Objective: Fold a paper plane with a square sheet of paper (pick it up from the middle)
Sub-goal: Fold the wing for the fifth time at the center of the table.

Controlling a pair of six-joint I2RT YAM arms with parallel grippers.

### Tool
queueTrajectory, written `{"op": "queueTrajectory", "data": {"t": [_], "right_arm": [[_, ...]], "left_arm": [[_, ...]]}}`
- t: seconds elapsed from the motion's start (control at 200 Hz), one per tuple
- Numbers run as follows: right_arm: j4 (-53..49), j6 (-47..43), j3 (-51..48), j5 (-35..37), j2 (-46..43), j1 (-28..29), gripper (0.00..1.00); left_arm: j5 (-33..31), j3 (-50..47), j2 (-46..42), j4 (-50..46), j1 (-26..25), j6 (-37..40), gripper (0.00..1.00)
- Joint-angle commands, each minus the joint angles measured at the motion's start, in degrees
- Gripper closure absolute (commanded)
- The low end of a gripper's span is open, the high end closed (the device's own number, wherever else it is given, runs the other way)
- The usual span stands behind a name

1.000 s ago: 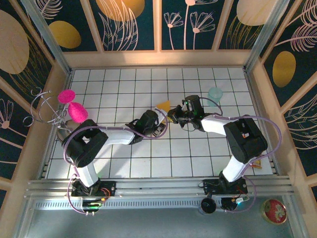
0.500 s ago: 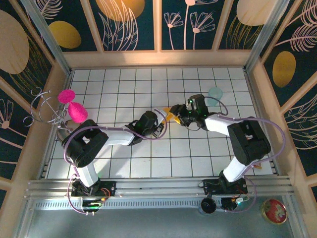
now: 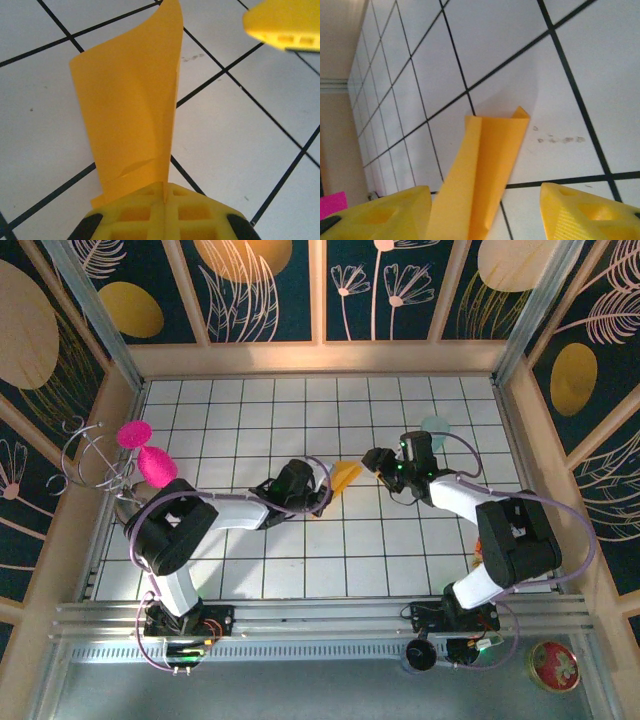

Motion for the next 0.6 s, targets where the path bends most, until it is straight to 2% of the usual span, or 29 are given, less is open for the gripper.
{"op": "queueTrajectory", "data": {"t": [0.0, 0.11, 0.26, 0.491, 0.596], "right_arm": [[2.8, -5.4, -1.7, -0.3, -1.8, -0.1, 0.39], [4.3, -8.2, -2.4, -2.4, -1.4, 0.2, 0.38], [5.5, -11.7, -2.5, -3.5, -0.3, 1.1, 0.37], [7.5, -14.9, -2.8, -4.9, 1.5, 2.6, 0.34], [8.0, -16.0, -2.3, -6.1, 2.7, 3.2, 0.32]], "left_arm": [[12.5, 2.7, 2.2, -0.4, 3.0, -9.6, 1.0], [18.2, 3.8, 3.2, 0.6, 3.8, -15.4, 1.0], [20.6, 5.5, 4.5, -0.4, 4.4, -20.6, 1.0], [26.0, 4.9, 5.7, 3.9, 6.5, -32.0, 1.0], [28.9, 3.8, 7.0, 8.9, 7.2, -39.0, 1.0]]}}
